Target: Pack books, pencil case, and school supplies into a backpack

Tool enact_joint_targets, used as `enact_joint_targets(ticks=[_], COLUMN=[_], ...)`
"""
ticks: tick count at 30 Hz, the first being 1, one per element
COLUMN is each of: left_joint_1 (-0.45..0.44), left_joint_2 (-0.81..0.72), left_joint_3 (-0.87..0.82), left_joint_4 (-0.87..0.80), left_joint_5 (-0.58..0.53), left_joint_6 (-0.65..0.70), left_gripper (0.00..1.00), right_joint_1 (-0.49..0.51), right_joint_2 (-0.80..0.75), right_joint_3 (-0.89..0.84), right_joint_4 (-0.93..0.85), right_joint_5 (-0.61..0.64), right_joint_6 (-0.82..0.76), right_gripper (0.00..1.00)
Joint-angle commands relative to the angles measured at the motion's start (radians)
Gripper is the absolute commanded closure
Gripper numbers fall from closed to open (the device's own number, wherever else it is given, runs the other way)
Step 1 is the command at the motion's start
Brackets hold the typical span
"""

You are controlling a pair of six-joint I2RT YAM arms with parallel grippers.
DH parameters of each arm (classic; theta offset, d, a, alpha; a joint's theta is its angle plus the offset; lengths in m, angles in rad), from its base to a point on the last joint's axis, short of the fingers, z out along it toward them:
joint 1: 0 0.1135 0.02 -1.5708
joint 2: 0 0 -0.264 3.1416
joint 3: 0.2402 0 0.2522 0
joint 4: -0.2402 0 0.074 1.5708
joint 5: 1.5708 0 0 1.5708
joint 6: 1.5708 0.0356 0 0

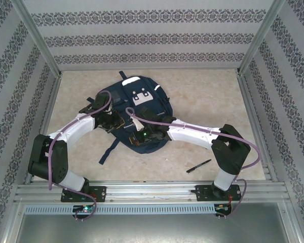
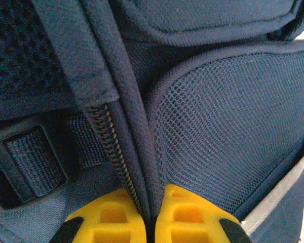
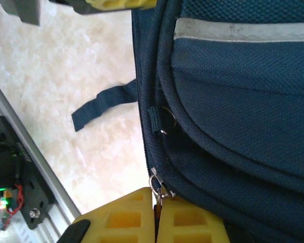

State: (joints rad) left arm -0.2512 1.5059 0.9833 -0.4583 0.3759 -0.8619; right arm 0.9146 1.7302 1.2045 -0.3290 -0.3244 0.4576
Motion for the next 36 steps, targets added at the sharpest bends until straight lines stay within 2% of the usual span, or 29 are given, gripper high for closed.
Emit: enact_joint_targets(ticks=[1, 3, 5, 6, 8, 11, 14, 15, 17, 18, 21, 23, 27, 32, 36], left_joint_1=[0.052, 0.100, 0.154, 0.173, 0.211, 0.247, 0.257, 0.261, 0.274, 0.273, 0.276, 0.279, 0.282, 0.278, 0.277], left_joint_2=[0.007, 0.029, 0.076, 0.100, 0.160, 0.253, 0.353, 0.379, 0.424, 0.422, 0.355, 0.289, 0.140, -0.019, -0.107], left_joint_3=[0.073, 0.096, 0.129, 0.153, 0.211, 0.322, 0.461, 0.496, 0.549, 0.550, 0.478, 0.431, 0.300, 0.095, 0.022], left_joint_4=[-0.094, -0.126, -0.164, -0.208, -0.314, -0.491, -0.581, -0.584, -0.552, -0.516, -0.403, -0.414, -0.513, -0.514, -0.500], left_joint_5=[-0.058, 0.009, 0.128, 0.162, 0.236, 0.239, 0.192, 0.209, 0.315, 0.333, 0.327, 0.275, 0.129, 0.099, -0.024], left_joint_6=[0.147, 0.205, 0.302, 0.345, 0.459, 0.637, 0.744, 0.748, 0.704, 0.668, 0.567, 0.531, 0.549, 0.485, 0.442], left_gripper=[1.00, 1.00, 1.00, 1.00, 1.00, 1.00, 0.98, 0.95, 0.80, 0.71, 0.55, 0.52, 0.48, 0.47, 0.43], right_joint_1=[0.001, -0.018, -0.056, -0.082, -0.168, -0.237, -0.230, -0.222, -0.180, -0.147, -0.046, -0.003, 0.021, 0.026, 0.027], right_joint_2=[-0.078, -0.104, -0.126, -0.136, -0.161, -0.212, -0.234, -0.230, -0.208, -0.186, -0.107, -0.060, 0.005, 0.078, 0.099], right_joint_3=[-0.024, -0.056, -0.093, -0.110, -0.149, -0.193, -0.188, -0.181, -0.151, -0.124, -0.030, 0.024, 0.085, 0.171, 0.181], right_joint_4=[-0.139, -0.220, -0.285, -0.303, -0.308, -0.278, -0.261, -0.251, -0.217, -0.198, -0.146, -0.103, 0.021, -0.001, -0.001], right_joint_5=[0.117, 0.175, 0.227, 0.231, 0.151, 0.074, 0.031, 0.020, -0.003, -0.012, -0.027, -0.026, -0.069, -0.111, -0.143], right_joint_6=[-0.109, -0.165, -0.211, -0.214, -0.196, -0.200, -0.240, -0.233, -0.204, -0.189, -0.144, -0.101, -0.028, -0.048, -0.053], right_gripper=[1.00, 1.00, 1.00, 1.00, 1.00, 1.00, 1.00, 1.00, 1.00, 1.00, 1.00, 1.00, 1.00, 1.00, 1.00])
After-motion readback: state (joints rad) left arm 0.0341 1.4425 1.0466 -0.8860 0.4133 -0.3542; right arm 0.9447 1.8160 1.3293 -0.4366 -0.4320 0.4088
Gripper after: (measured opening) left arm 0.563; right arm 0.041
